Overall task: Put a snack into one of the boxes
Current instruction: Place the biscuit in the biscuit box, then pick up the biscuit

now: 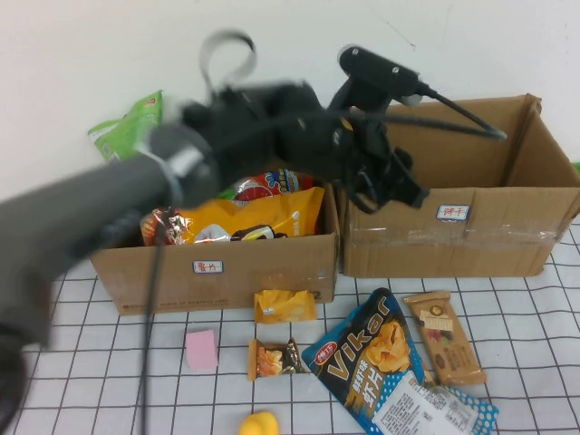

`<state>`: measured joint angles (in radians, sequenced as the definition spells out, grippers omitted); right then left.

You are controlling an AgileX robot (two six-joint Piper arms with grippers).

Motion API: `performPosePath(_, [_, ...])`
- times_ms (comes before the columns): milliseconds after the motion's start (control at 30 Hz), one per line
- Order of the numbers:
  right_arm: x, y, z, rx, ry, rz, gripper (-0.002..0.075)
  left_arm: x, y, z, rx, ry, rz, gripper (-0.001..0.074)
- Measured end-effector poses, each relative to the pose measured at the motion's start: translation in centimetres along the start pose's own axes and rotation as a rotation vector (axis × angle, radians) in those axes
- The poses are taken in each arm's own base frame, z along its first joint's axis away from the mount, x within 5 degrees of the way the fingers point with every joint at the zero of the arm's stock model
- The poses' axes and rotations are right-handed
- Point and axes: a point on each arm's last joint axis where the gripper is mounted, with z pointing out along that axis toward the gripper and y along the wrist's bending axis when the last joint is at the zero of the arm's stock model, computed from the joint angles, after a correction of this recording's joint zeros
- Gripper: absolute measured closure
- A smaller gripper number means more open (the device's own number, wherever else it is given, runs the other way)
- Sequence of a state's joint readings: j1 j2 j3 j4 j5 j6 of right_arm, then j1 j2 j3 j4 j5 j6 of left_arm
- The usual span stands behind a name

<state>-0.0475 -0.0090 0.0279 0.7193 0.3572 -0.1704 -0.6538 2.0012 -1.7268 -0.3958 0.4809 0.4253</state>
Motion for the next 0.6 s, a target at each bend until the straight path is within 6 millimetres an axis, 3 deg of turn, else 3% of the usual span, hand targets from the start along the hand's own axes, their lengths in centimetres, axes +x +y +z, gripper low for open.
performPosePath(100, [0.0, 0.0, 0.0, 0.0, 0.0, -0.005, 0.0727, 0.2, -1.1, -3.4, 0.074, 0.158, 0.055, 0.0617])
performPosePath(167, [0.0, 0.0, 0.0, 0.0, 0.0, -0.007, 0.0727, 0.8, -1.6, -5.1, 0.094, 0.219, 0.07, 0.0685])
performPosePath(267, [0.0, 0.0, 0.0, 0.0, 0.0, -0.01, 0.0727, 2.5, -2.0, -6.8, 0.092, 0.26, 0.04, 0.072])
performPosePath(433, [0.0, 0.0, 0.0, 0.0, 0.0, -0.01, 0.0727, 7.0, -2.7, -9.3, 0.068, 0.301, -0.022, 0.0734])
performPosePath(600, [0.0, 0.0, 0.0, -0.001, 0.0, -0.011, 0.0727, 11.8, -3.2, -10.2, 0.077, 0.404, -0.024, 0.0734])
